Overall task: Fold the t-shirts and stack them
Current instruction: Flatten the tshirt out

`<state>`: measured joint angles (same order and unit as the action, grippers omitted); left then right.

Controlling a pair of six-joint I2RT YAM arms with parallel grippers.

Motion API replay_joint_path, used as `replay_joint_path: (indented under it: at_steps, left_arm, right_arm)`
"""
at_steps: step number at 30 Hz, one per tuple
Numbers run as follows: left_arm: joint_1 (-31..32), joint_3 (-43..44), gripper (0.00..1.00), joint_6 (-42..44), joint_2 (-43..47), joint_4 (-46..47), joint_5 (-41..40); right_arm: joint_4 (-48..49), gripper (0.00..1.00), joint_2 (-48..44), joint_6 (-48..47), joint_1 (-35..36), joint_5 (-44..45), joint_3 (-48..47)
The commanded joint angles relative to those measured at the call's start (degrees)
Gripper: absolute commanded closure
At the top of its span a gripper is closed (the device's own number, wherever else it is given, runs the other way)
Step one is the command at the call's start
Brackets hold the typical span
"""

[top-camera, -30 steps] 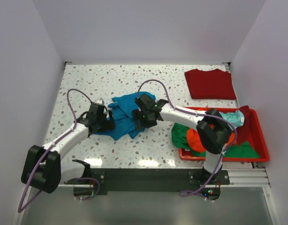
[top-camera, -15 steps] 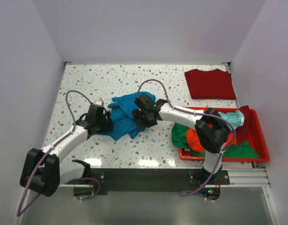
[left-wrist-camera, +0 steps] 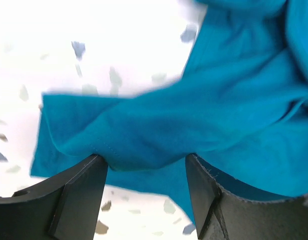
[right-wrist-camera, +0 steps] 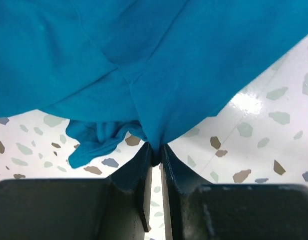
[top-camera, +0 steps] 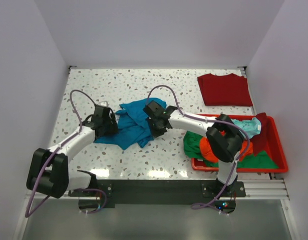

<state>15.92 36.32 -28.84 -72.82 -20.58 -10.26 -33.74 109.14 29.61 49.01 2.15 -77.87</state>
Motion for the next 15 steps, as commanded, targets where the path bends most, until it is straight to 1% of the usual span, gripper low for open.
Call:
replay_joint_path:
  at_steps: [1, 6, 9, 10, 13, 15]
  left_arm:
    - [-2.6, 7.0, 0.33, 2.6, -1.3, 3.8, -1.0]
    - [-6.9, 13.2, 0.33, 4.6, -5.3, 4.7, 0.1]
    - [-10.5, 15.2, 0.33, 6.2, -8.7, 4.7, 1.1]
    - [-10.7, 15.6, 0.33, 6.4, -9.3, 4.4, 1.4]
    - [-10.7, 15.2, 0.33, 6.8, -7.8, 4.6, 2.8]
    - [-10.2, 13.4, 0.34, 6.5, -4.5, 5.0, 3.8]
  right_arm:
    - [-2.8, 0.87, -6.2, 0.9, -0.1, 3.5, -1.9]
    - [-6.3, 0.98, -11.8, 2.6, -0.9, 7.3, 0.1]
    - [-7.0, 0.98, -16.9, 4.3, -2.0, 8.4, 2.7]
    - [-7.0, 0.98, -18.0, 4.8, -2.3, 8.5, 4.3]
    - [-7.3, 0.98, -21.2, 5.4, -3.6, 8.6, 6.9]
    - [-7.3, 0.97, -21.8, 5.6, -4.3, 8.8, 8.1]
